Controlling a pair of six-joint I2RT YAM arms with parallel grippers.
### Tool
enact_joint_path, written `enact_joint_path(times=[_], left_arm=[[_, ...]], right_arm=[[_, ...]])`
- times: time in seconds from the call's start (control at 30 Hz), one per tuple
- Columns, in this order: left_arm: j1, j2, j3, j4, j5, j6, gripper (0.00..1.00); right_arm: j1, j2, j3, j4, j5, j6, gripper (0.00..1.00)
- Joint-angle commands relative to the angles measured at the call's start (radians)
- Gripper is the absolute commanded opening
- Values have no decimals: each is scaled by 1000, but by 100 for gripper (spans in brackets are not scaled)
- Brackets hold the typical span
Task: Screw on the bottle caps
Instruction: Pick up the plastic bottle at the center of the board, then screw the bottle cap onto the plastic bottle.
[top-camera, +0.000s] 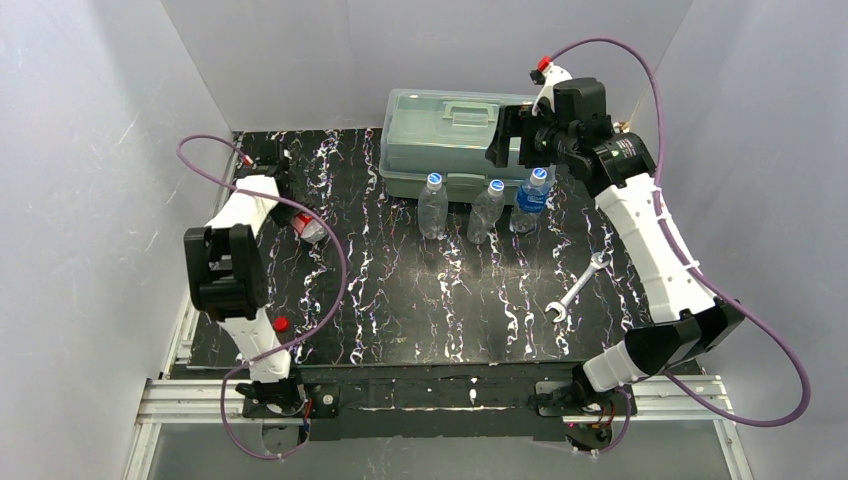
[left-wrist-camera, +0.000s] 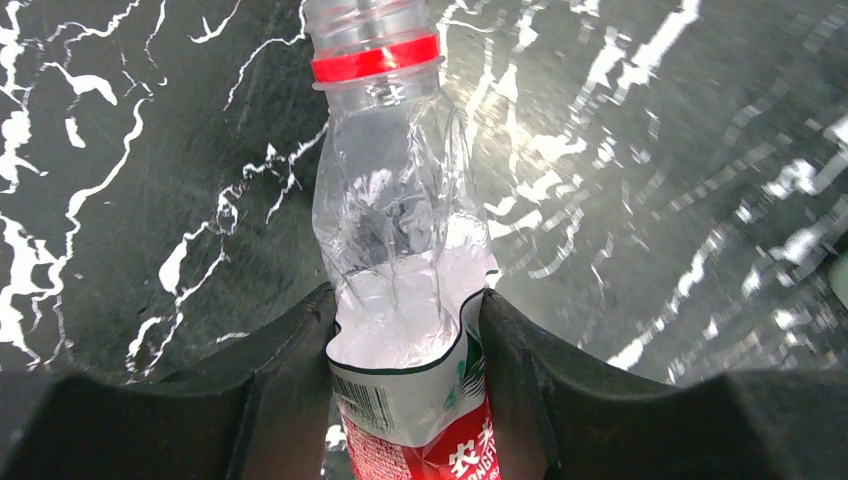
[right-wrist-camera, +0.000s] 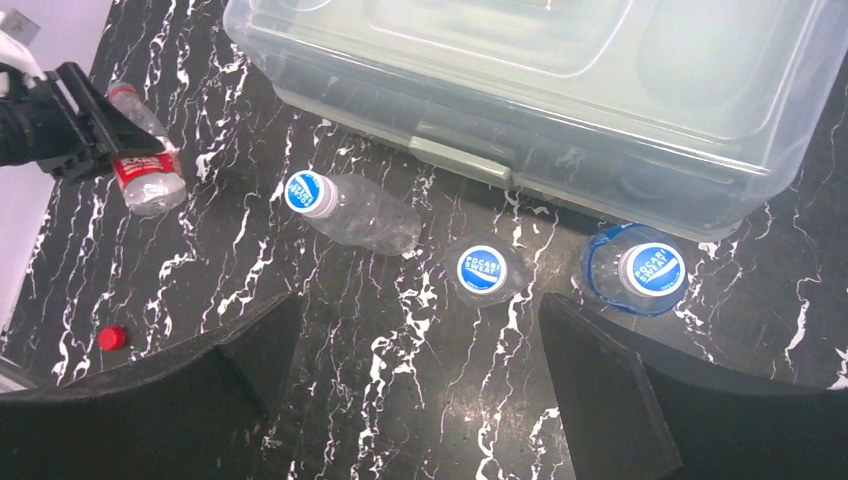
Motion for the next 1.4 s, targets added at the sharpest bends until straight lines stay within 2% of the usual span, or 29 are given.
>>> enact_joint_path(times=[0.0, 0.1, 0.27, 0.47, 0.6, 0.73, 0.97, 1.17, 1.37], left_arm=[[-4, -207, -47, 7, 110, 134, 38], [-5, -318, -77, -8, 225, 201, 38], [-7, -560, -153, -17, 297, 245, 38], [-8, -807, -139, -85, 260, 223, 40], [-8, -905, -78, -117, 177, 171, 39], [-8, -925, 38, -136, 103, 94, 39], [-8, -883, 203, -157, 129, 0, 37], [-10, -850, 256, -187, 159, -24, 37], [-10, -829, 271, -201, 161, -27, 37]], right_arm=[[28, -32, 2, 23, -37, -10, 98], [70, -35, -19, 43, -31, -2, 98], [185, -26, -36, 69, -15, 11, 98], [378, -5, -157, 191, 77, 52, 96], [491, 27, -269, 334, 115, 72, 93], [581, 98, -335, 449, 143, 73, 91], [709, 352, -263, 578, 154, 11, 82], [760, 507, -216, 724, 69, -31, 76], [858, 650, -87, 742, 69, -124, 75]])
